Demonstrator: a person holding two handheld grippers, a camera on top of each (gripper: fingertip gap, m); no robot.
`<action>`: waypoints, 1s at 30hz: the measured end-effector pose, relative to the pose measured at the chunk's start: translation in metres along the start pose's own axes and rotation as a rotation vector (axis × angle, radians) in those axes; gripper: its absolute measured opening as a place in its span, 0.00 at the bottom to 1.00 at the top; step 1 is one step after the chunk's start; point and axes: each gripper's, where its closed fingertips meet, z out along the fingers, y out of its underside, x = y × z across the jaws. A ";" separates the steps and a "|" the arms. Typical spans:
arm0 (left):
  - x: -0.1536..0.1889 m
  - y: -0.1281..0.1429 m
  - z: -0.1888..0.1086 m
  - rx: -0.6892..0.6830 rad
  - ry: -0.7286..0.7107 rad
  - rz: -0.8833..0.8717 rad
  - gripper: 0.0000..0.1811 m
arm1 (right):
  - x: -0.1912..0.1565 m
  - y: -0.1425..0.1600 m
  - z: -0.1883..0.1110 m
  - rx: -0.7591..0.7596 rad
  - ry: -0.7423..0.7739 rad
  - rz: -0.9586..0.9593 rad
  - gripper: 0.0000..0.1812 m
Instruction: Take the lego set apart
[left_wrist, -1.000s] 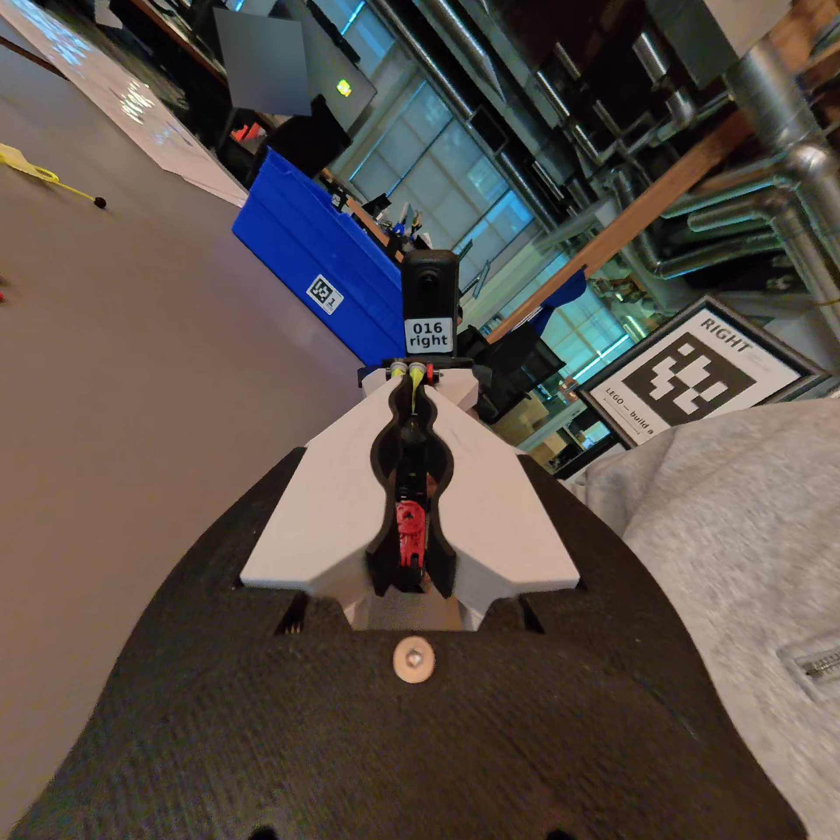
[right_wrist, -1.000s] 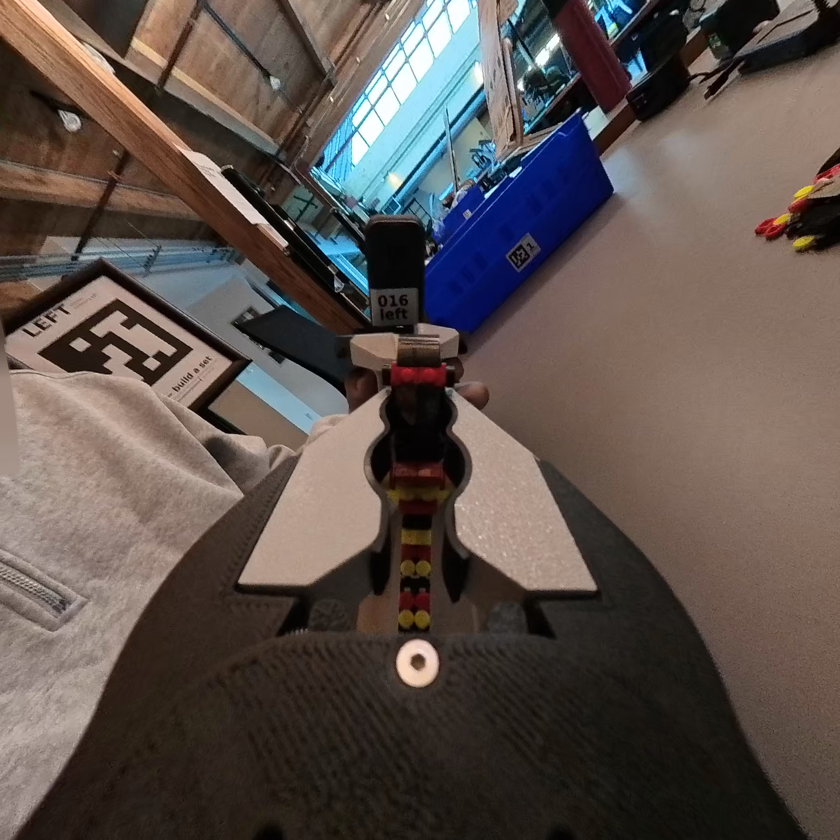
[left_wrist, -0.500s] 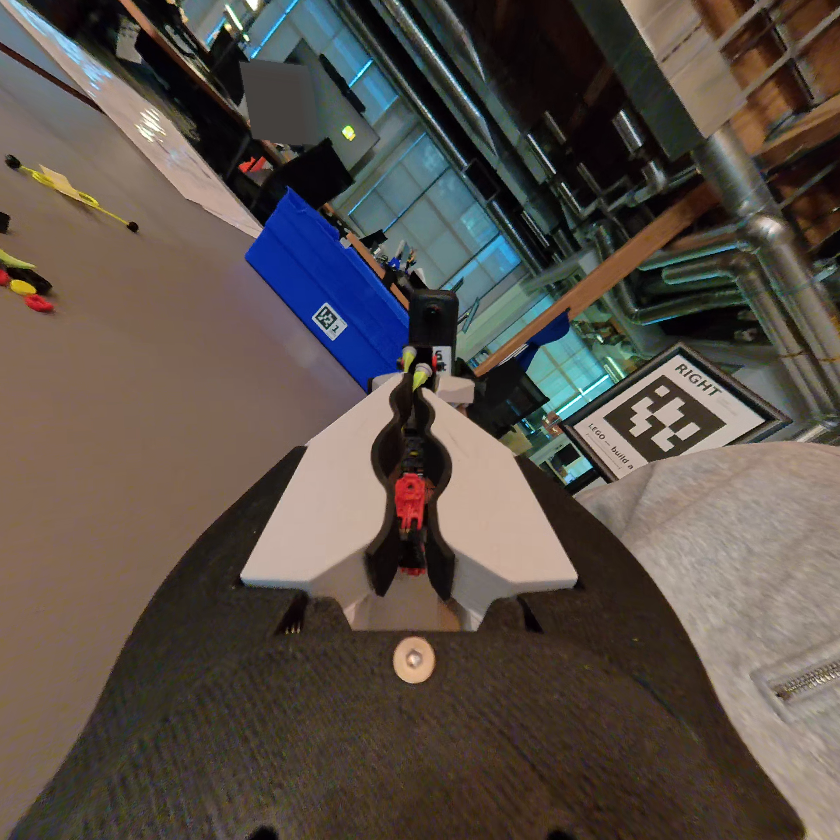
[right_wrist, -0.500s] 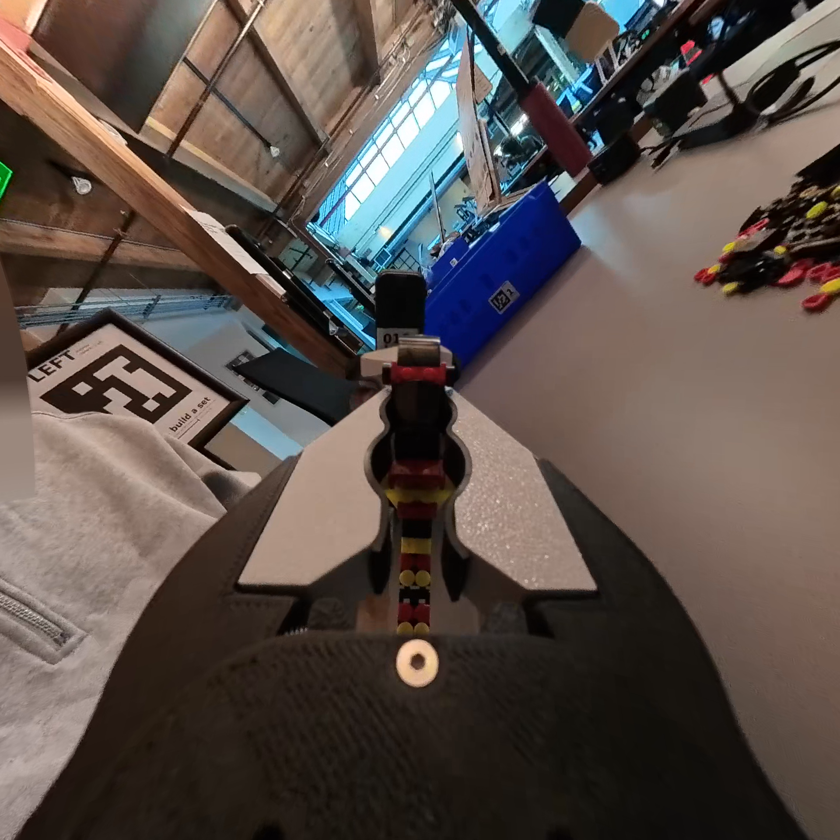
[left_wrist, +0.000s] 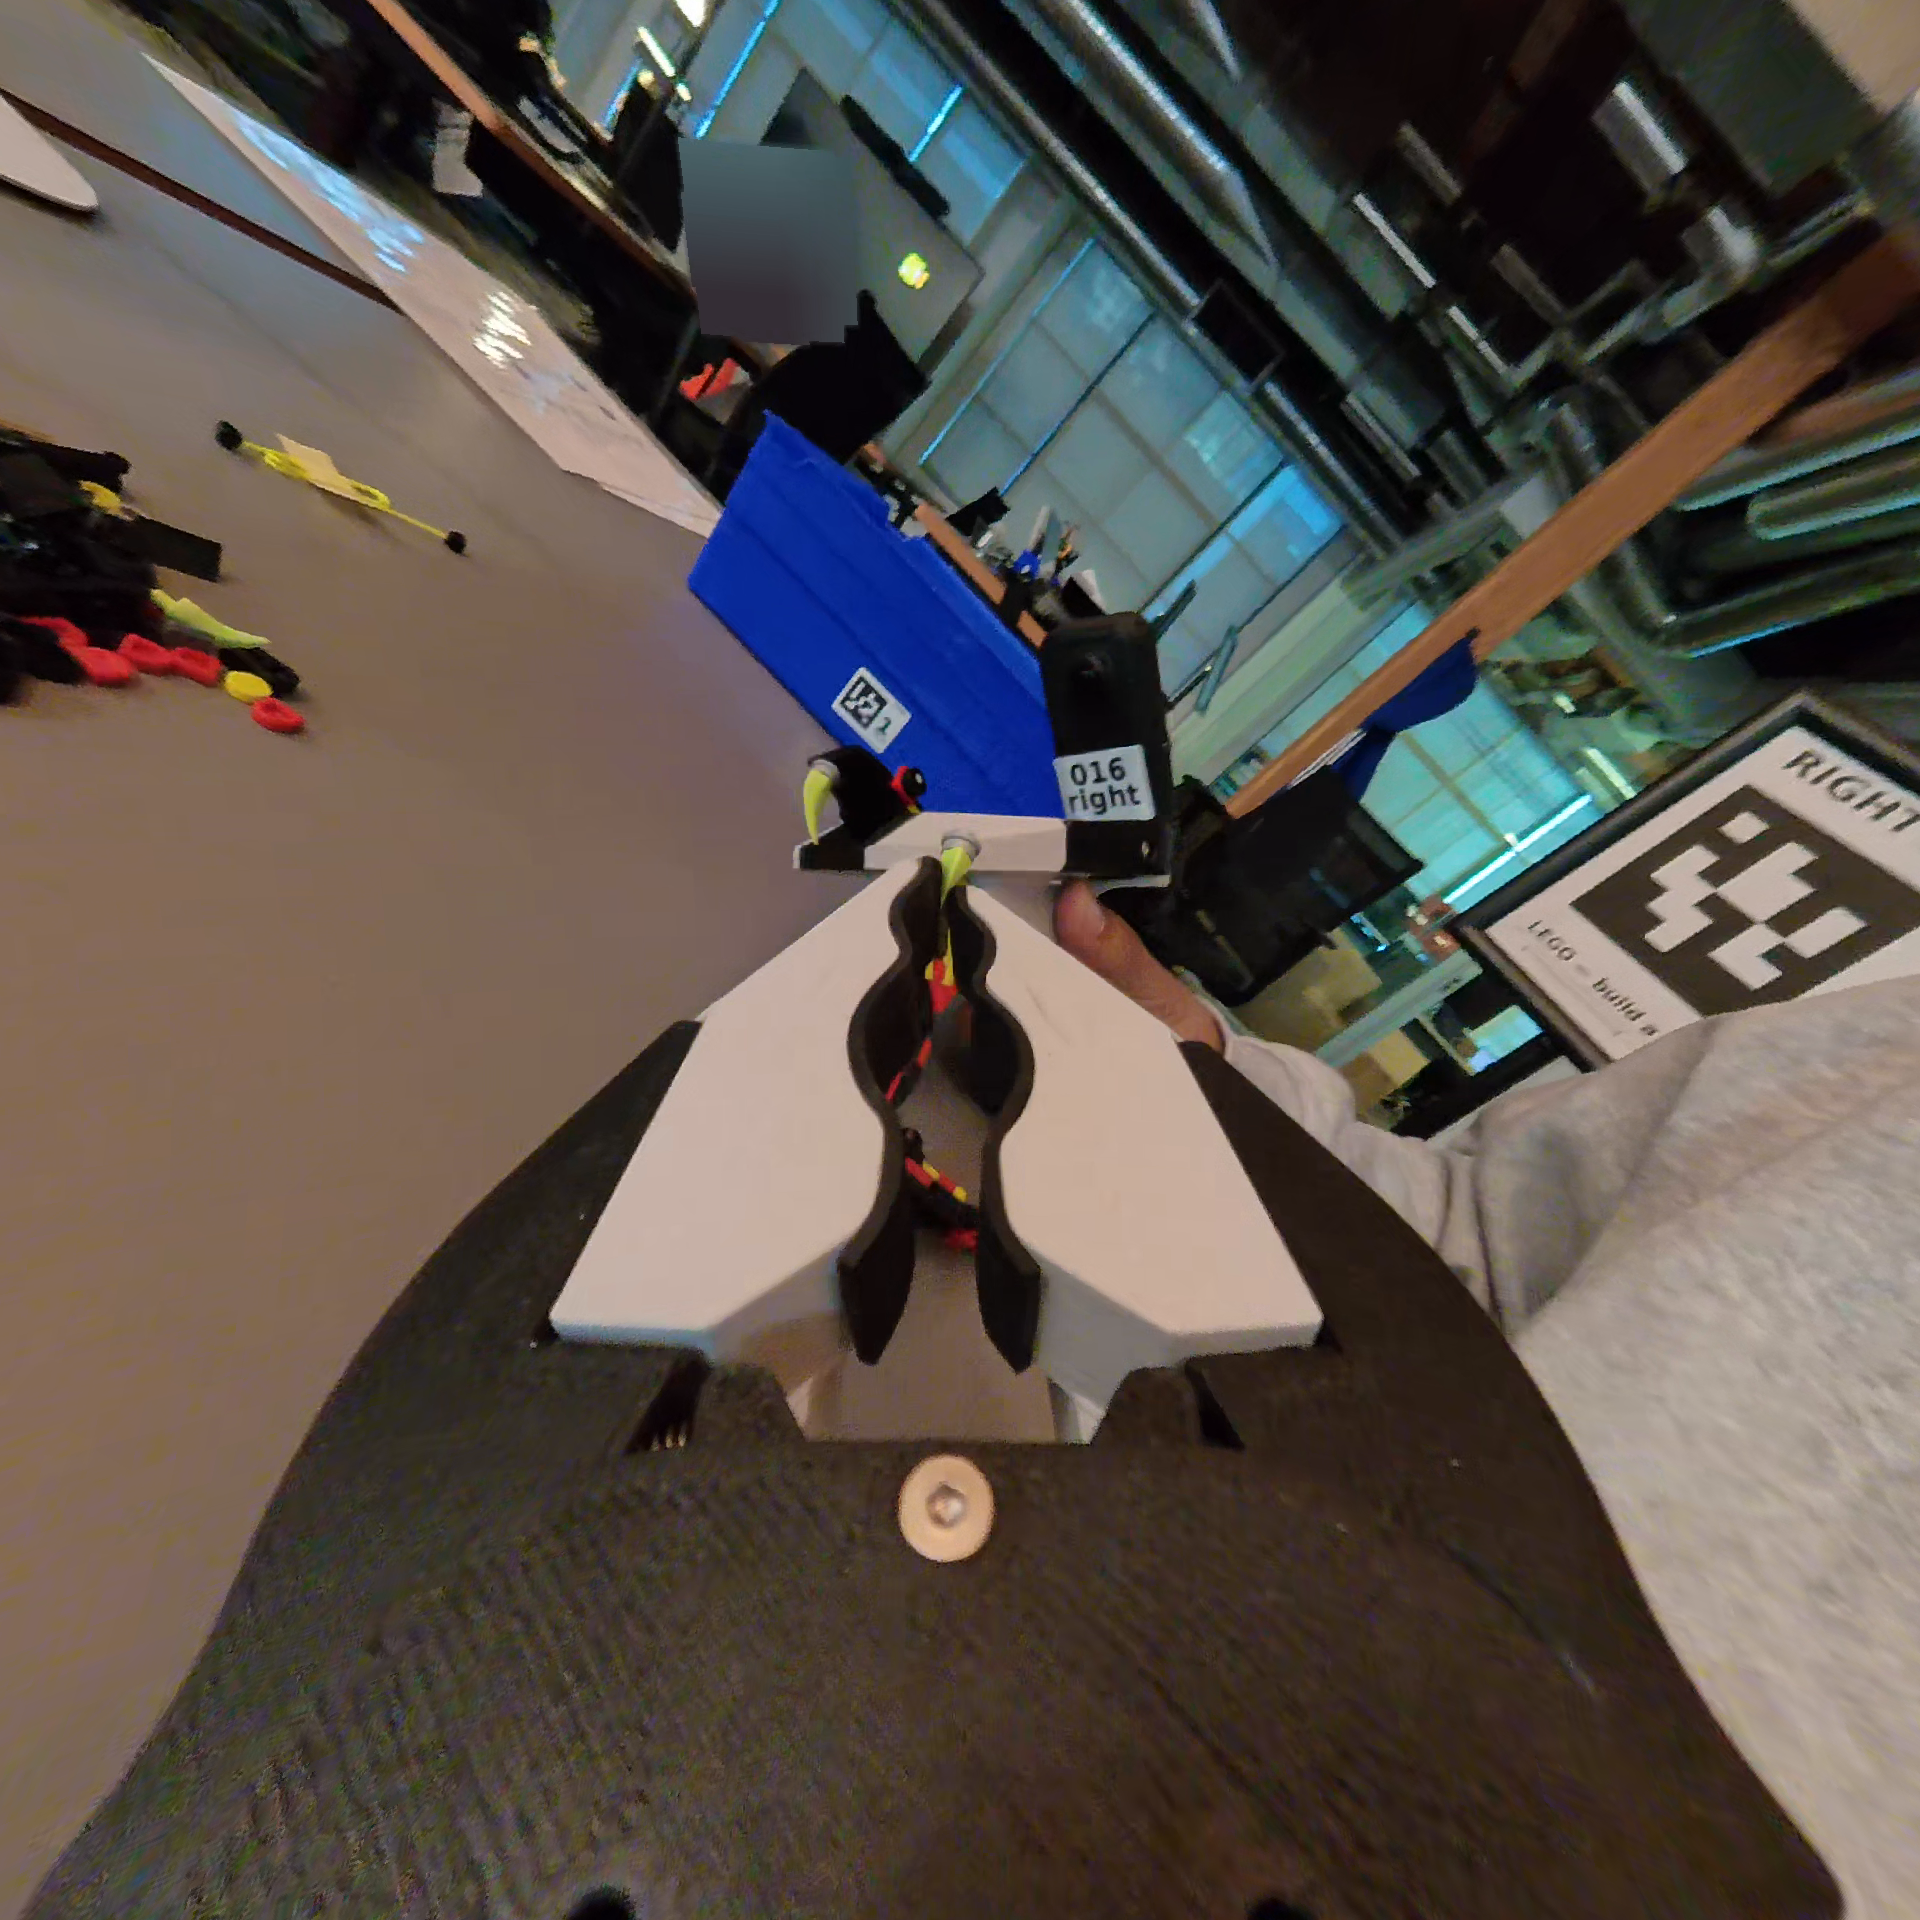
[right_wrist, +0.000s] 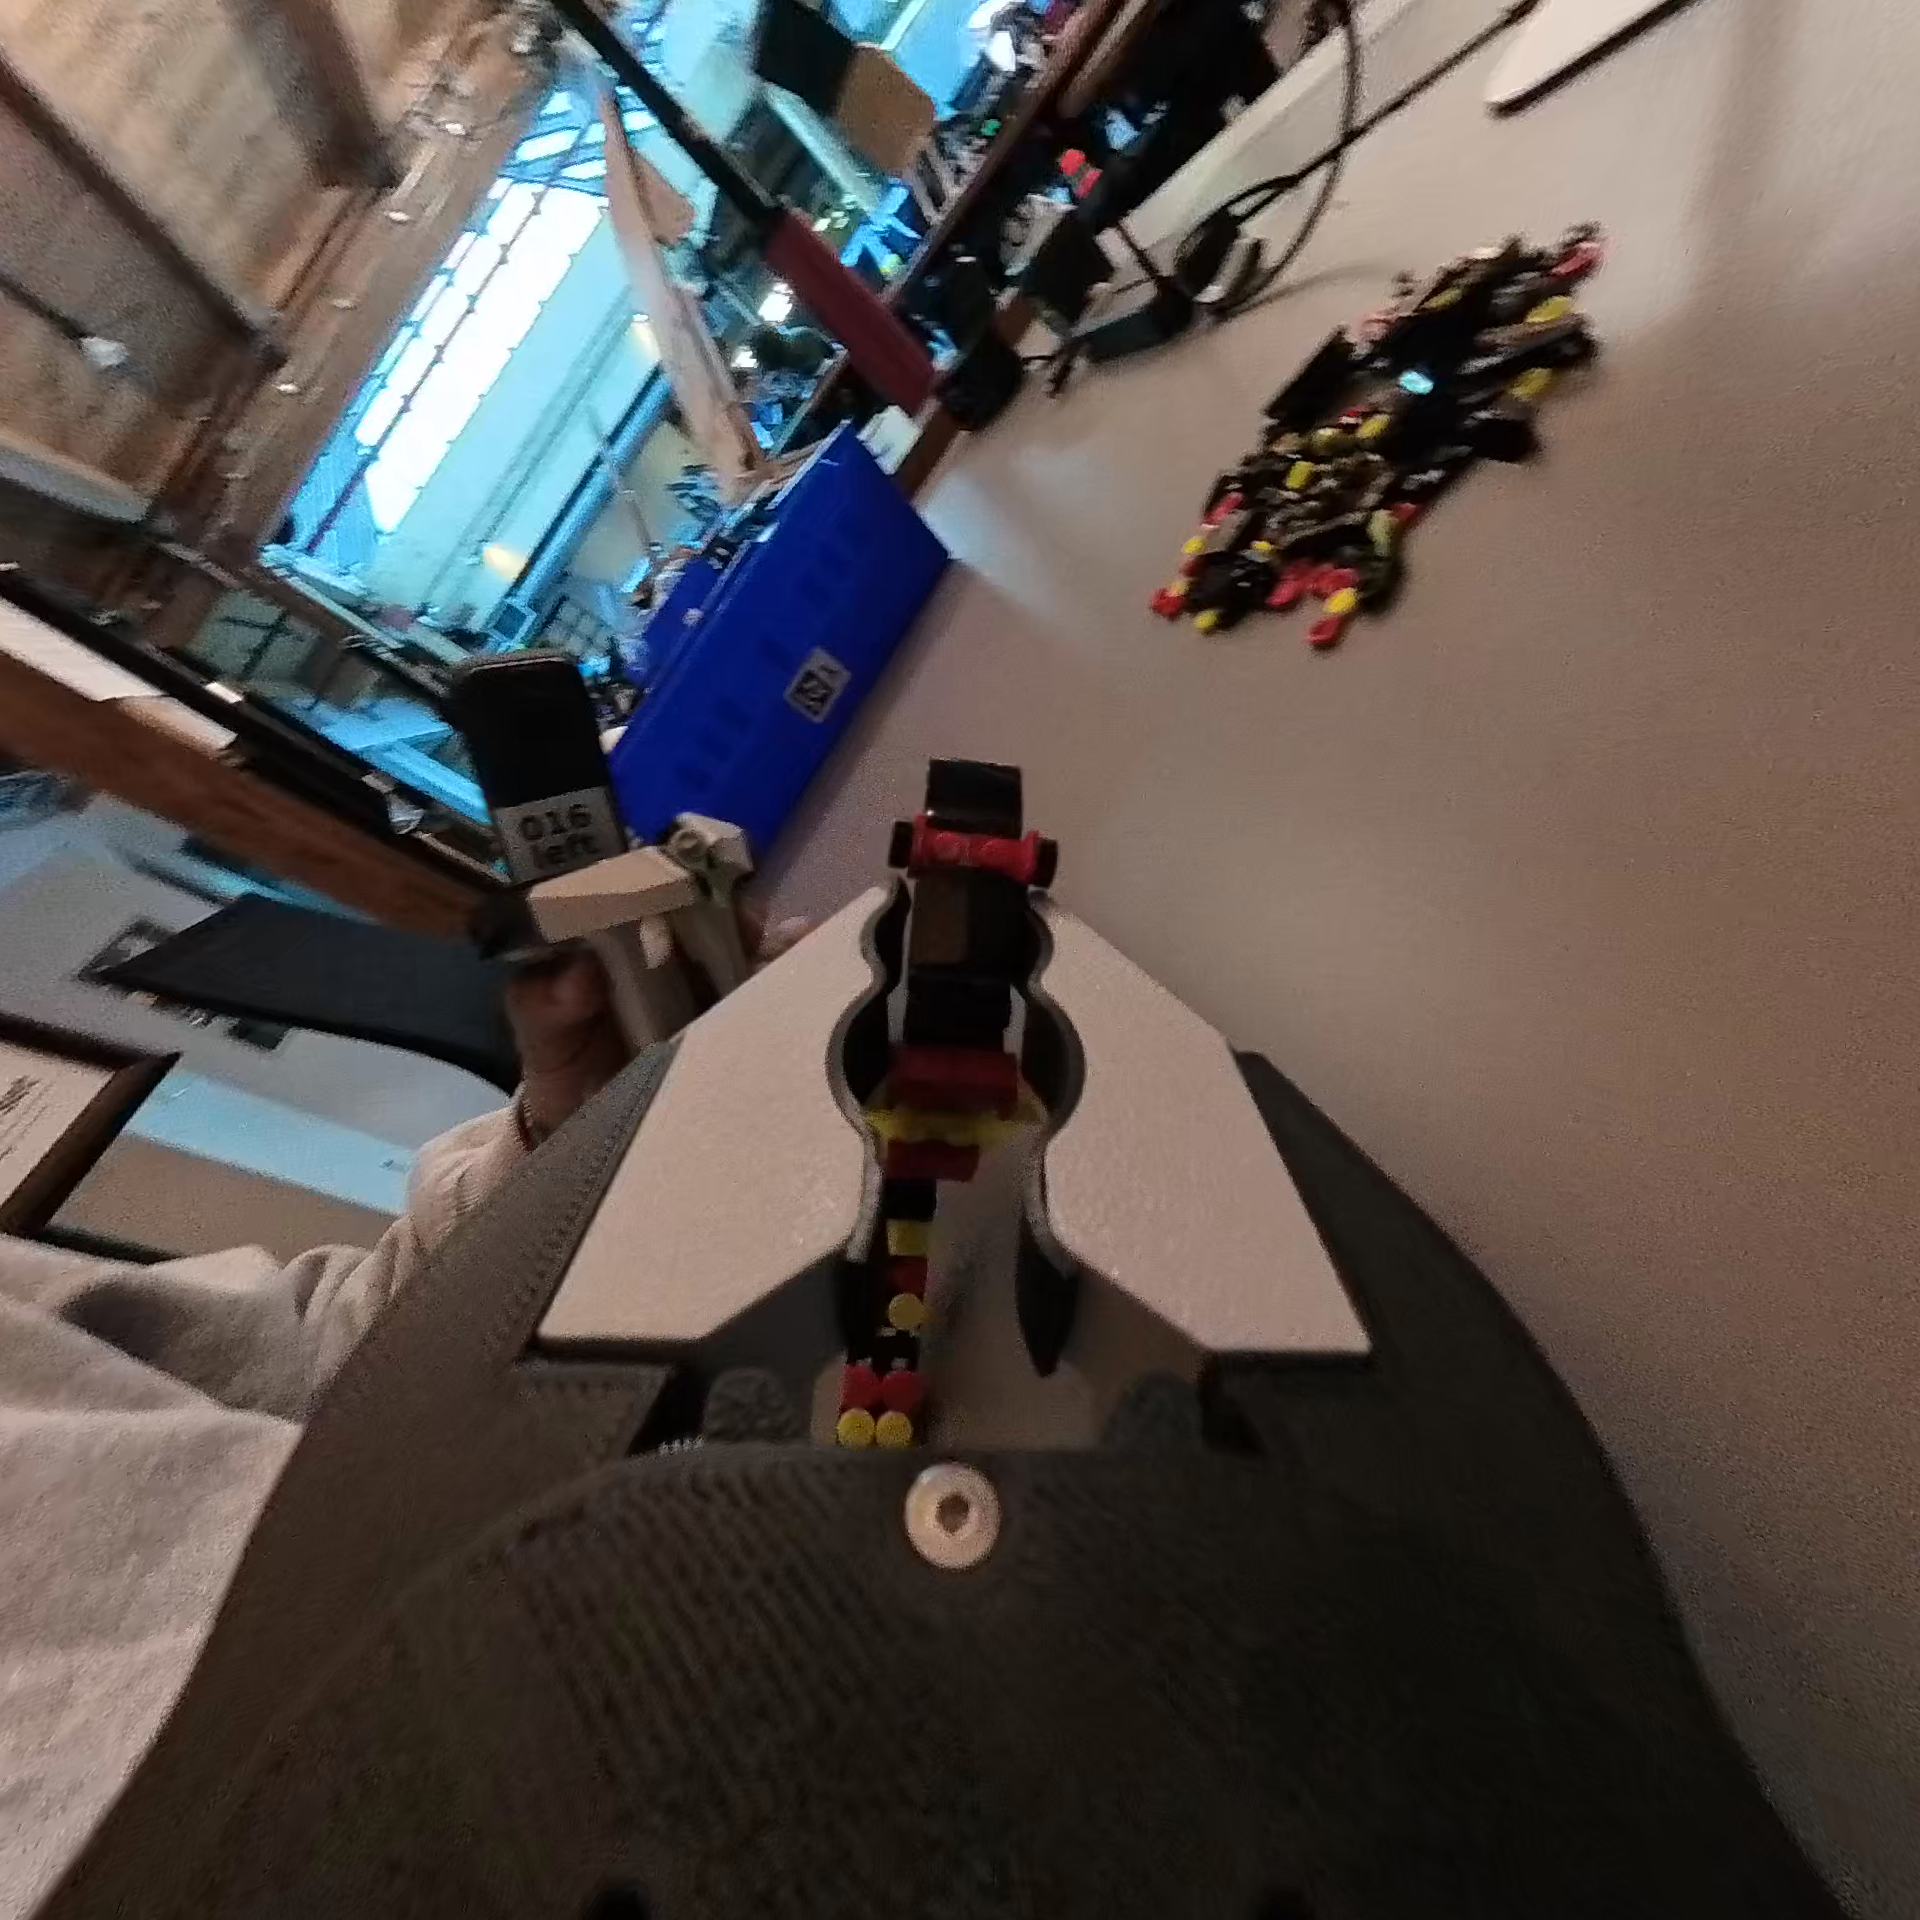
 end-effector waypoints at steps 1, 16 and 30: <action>-0.001 0.001 0.000 -0.007 -0.010 0.008 0.00 | 0.005 0.000 -0.001 -0.002 0.030 0.011 0.10; -0.015 0.007 0.000 -0.038 -0.081 0.042 0.00 | 0.055 0.021 -0.031 -0.343 0.316 -0.268 0.26; -0.012 0.013 0.003 -0.067 -0.065 0.052 0.00 | 0.032 -0.056 -0.068 0.041 0.353 -0.473 0.23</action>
